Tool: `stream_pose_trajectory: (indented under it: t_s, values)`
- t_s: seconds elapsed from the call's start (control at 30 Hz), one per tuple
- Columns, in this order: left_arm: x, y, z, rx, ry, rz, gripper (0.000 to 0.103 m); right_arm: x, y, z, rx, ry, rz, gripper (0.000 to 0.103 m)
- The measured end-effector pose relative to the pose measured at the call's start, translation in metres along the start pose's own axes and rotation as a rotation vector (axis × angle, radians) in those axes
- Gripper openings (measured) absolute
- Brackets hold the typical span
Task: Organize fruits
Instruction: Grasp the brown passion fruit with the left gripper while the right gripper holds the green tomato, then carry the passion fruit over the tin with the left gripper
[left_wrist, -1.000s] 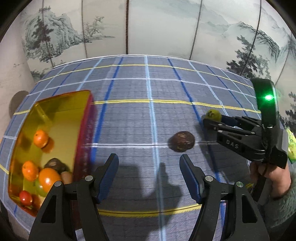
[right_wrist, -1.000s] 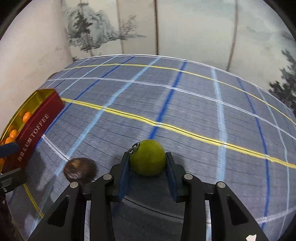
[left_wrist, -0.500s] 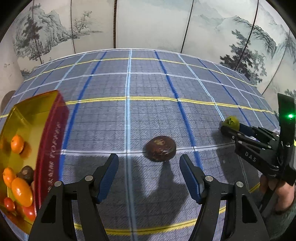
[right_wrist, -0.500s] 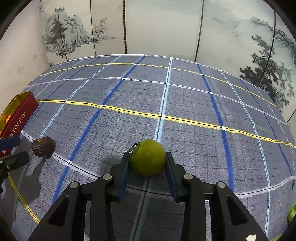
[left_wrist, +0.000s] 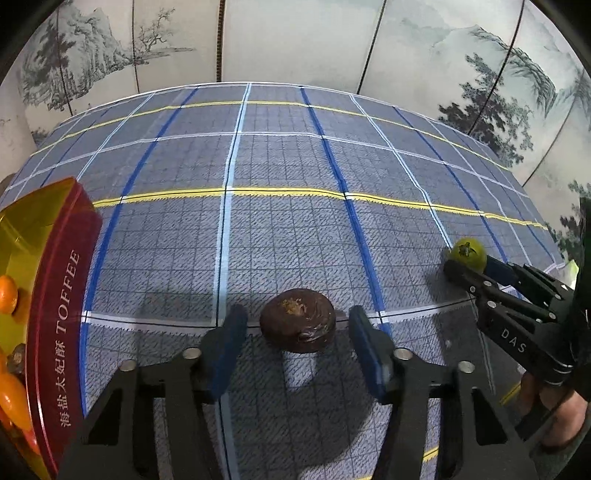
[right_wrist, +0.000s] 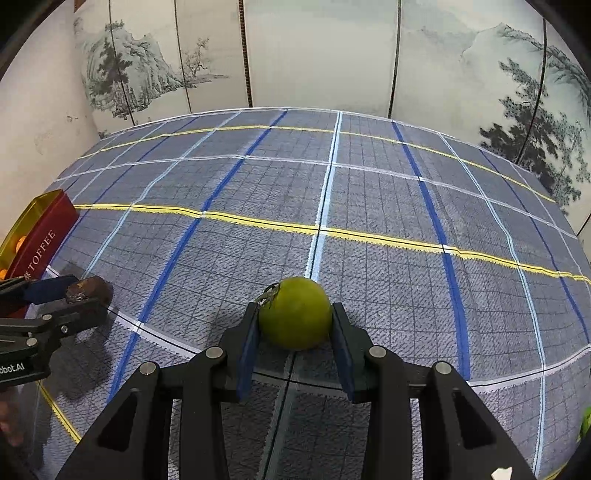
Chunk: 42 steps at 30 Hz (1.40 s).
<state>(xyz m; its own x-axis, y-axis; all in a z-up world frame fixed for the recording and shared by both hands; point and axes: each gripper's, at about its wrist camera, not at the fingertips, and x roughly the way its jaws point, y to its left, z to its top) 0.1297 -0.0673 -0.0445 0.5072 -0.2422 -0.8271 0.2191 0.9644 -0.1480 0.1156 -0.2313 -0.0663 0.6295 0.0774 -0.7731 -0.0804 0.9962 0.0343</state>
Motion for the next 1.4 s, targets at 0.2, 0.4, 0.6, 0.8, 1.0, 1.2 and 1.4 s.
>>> stream_pose_trajectory:
  t_s: [0.2, 0.4, 0.6, 0.8, 1.0, 1.2, 1.4]
  values:
    - [0.001, -0.003, -0.002, 0.022, -0.002, 0.003, 0.041, 0.0, 0.0, 0.0, -0.001, 0.001, -0.002, 0.035]
    - [-0.006, -0.003, -0.006, 0.039, -0.021, 0.017, 0.041, -0.001, 0.0, 0.0, -0.002, 0.001, -0.004, 0.035]
    - [-0.016, 0.005, -0.014, 0.029, -0.021, 0.032, 0.041, -0.001, 0.0, 0.0, -0.005, 0.002, -0.008, 0.035]
    - [-0.031, 0.014, -0.021, 0.003, -0.021, 0.045, 0.041, -0.001, 0.001, 0.0, -0.007, 0.003, -0.012, 0.035]
    - [-0.057, 0.023, -0.023, -0.004, -0.056, 0.066, 0.041, -0.001, 0.002, 0.0, -0.007, 0.003, -0.013, 0.035]
    - [-0.083, 0.04, -0.023, -0.032, -0.087, 0.085, 0.041, -0.001, 0.002, 0.0, -0.007, 0.003, -0.013, 0.035]
    - [-0.101, 0.066, -0.025, -0.077, -0.105, 0.121, 0.041, -0.001, 0.002, 0.0, -0.007, 0.003, -0.014, 0.035]
